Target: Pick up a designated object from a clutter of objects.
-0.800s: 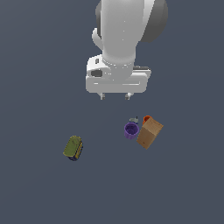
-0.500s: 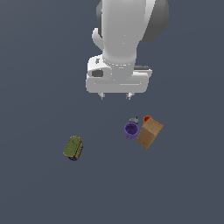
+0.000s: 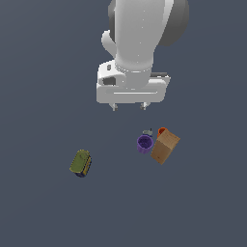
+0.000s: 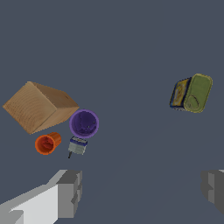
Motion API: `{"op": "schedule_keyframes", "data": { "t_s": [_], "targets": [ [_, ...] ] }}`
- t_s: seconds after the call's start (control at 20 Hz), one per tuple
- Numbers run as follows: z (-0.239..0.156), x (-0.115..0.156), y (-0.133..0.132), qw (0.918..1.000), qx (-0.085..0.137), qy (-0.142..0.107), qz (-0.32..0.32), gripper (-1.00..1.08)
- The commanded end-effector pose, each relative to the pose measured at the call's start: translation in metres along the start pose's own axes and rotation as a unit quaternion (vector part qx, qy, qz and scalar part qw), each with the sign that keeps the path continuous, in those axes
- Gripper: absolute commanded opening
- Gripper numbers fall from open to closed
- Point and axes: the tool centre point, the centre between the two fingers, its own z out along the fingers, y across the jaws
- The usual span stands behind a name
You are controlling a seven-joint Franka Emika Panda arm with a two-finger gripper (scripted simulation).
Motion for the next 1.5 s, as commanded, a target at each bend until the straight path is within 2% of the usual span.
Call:
{"op": "schedule_keyframes", "data": {
  "t_s": [0.0, 0.3, 0.55, 1.05, 1.45],
  "targets": [
    [0.002, 0.002, 0.002, 1.0, 0.001, 0.0, 0.002, 1.0],
    [0.017, 0.017, 0.019, 0.9999, 0.006, 0.002, 0.014, 1.0],
    [0.04, 0.037, 0.043, 0.9994, 0.013, 0.006, 0.033, 1.0],
    [0.119, 0.079, 0.126, 0.9956, 0.023, 0.018, 0.09, 1.0],
    [0.174, 0.092, 0.181, 0.9917, 0.022, 0.025, 0.124, 1.0]
  ]
}}
